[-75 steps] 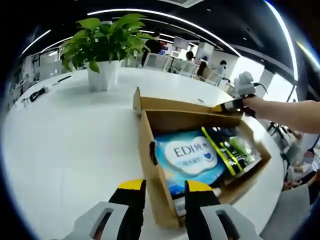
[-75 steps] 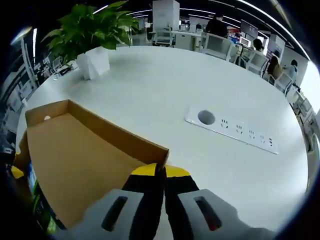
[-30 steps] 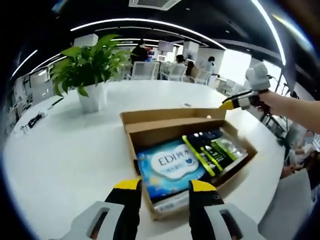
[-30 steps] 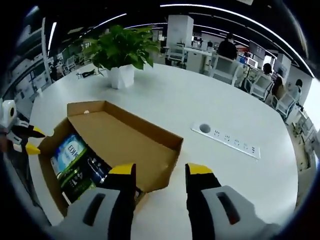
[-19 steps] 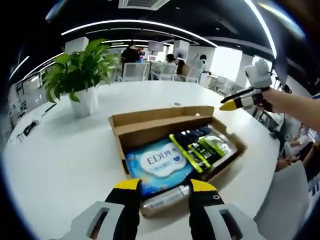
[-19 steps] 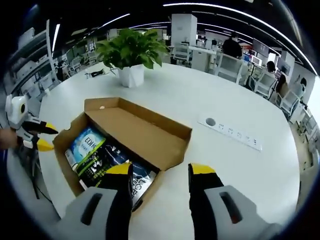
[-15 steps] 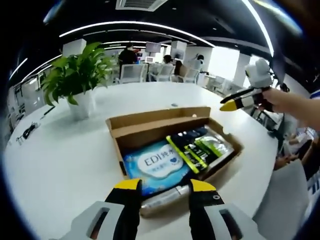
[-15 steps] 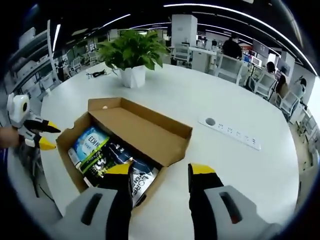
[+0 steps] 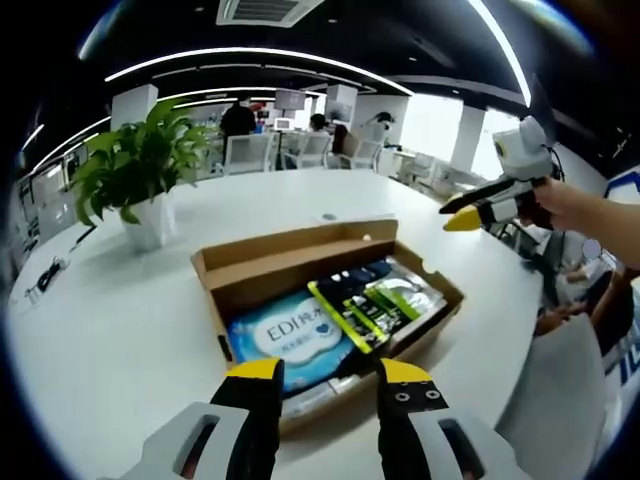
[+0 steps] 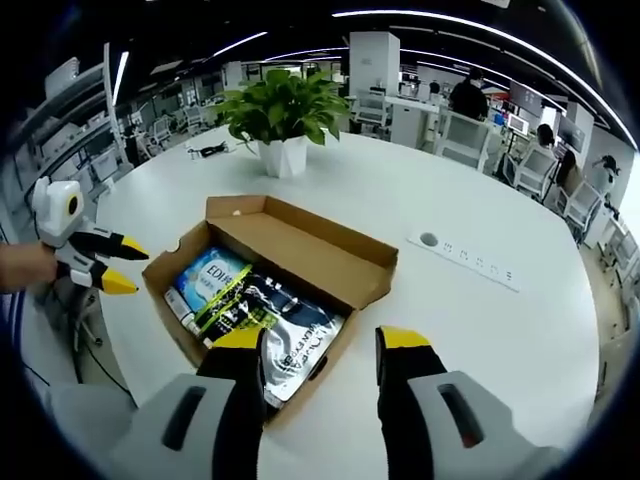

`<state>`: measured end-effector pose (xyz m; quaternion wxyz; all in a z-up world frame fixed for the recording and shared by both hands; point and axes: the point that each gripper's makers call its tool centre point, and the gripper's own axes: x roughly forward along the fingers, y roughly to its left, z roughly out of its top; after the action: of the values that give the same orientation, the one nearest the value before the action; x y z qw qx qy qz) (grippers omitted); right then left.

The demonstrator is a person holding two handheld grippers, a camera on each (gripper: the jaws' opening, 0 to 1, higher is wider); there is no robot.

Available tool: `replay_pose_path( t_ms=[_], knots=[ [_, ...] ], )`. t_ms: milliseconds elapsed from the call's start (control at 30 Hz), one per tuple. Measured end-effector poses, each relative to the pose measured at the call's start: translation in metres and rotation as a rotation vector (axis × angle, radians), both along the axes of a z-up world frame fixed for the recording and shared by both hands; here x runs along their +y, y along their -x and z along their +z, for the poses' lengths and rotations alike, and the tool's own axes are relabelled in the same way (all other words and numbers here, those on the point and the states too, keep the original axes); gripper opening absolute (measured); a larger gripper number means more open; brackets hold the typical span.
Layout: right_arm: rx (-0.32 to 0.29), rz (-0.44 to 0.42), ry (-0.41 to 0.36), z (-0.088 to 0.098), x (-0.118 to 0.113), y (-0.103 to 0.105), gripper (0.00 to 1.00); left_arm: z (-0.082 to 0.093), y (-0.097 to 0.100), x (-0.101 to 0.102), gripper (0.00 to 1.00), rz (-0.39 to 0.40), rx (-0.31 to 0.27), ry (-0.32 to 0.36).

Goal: Operate the shoe box by opening the lid, removing the specified soft item, and placing it in the target area until the item is outside and the box remains undamaged.

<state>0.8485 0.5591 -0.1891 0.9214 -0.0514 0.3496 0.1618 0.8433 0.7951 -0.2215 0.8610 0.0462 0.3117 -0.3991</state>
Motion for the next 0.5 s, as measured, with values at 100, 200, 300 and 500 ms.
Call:
replay_pose_path(
  t_ms=[100, 200, 300, 500],
  knots=[
    [0.003, 0.000, -0.002, 0.000, 0.000, 0.009, 0.40, -0.002, 0.002, -0.007, 0.37, -0.014, 0.039, 0.017],
    [0.010, -0.014, -0.014, -0.003, -0.003, 0.016, 0.40, -0.005, 0.005, -0.014, 0.37, -0.038, 0.050, 0.016],
    [0.019, -0.024, -0.022, -0.007, -0.006, 0.023, 0.39, -0.007, 0.009, -0.023, 0.37, -0.060, 0.067, 0.022],
    [0.032, -0.046, -0.040, -0.016, -0.011, 0.040, 0.36, -0.011, 0.008, -0.036, 0.37, -0.086, 0.101, 0.040]
  ],
)
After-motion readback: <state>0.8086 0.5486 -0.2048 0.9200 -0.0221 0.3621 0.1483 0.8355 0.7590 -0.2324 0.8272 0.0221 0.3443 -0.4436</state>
